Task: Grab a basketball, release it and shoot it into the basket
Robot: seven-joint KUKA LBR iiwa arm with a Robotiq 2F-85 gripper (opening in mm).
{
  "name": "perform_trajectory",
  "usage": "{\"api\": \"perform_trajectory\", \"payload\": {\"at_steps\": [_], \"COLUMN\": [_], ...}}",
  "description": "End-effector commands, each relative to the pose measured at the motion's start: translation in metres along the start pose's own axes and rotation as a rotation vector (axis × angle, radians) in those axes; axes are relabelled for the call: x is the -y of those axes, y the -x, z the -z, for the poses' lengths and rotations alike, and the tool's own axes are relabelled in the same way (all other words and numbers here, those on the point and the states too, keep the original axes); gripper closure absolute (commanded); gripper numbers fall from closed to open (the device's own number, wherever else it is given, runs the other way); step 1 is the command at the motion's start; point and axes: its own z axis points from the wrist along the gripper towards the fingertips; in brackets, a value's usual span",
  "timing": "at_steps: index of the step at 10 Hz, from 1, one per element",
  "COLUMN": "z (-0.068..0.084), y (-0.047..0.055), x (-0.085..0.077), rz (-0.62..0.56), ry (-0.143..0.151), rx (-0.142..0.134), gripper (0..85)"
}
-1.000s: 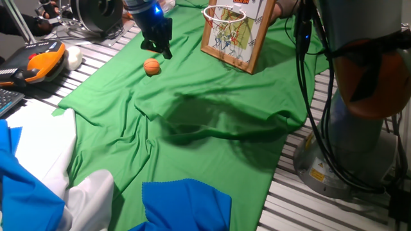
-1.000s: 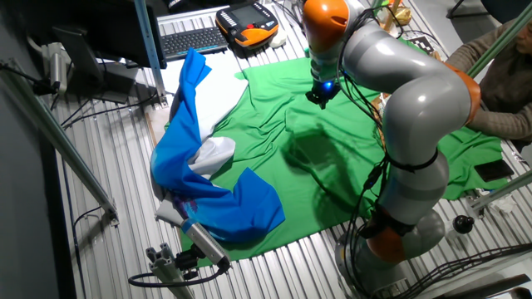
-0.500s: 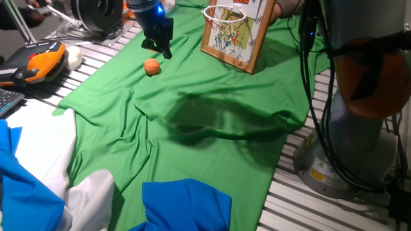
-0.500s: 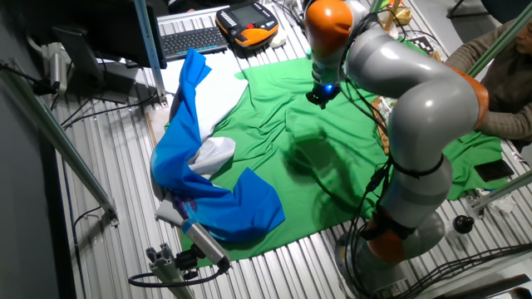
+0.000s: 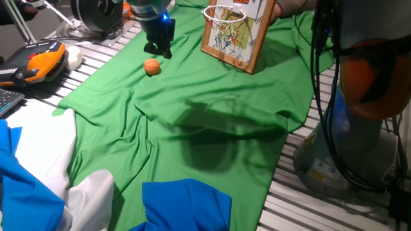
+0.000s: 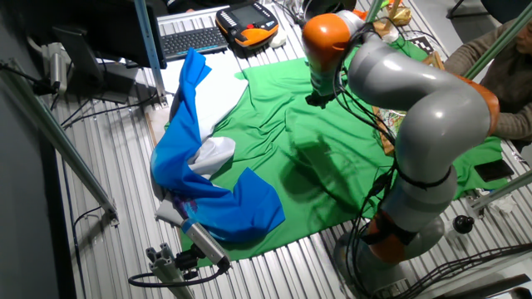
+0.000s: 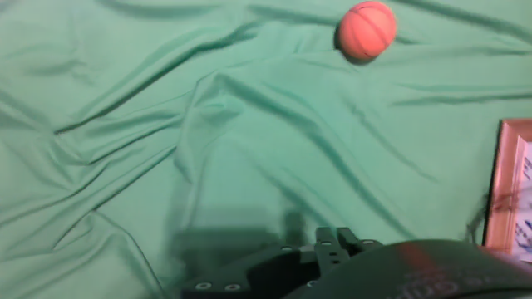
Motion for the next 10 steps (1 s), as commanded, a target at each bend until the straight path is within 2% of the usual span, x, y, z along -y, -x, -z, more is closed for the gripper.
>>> {"api": "perform_trajectory", "payload": {"at_steps": [1, 2, 3, 4, 5, 6, 7, 8, 10], "z": [-0.003, -0.01, -0.019, -0.027, -0.037, -0.045, -0.051, -0.056, -0.068], "y": [0.01, 0.027, 0.044, 0.059, 0.077, 0.093, 0.106, 0.116, 0.135], "x": [0.006, 0.015, 0.024, 0.033, 0.04, 0.047, 0.054, 0.061, 0.071], "rz": [-0.016, -0.021, -0.016, -0.019, -0.016, -0.001, 0.007, 0.021, 0.03], "ry": [0.0, 0.017, 0.011, 0.014, 0.014, 0.015, 0.027, 0.031, 0.074], "rx": [-0.038, -0.039, -0.039, -0.053, -0.042, -0.051, -0.056, -0.047, -0.034], "gripper": [34.0, 34.0, 34.0, 34.0, 34.0, 34.0, 34.0, 34.0, 34.0]}}
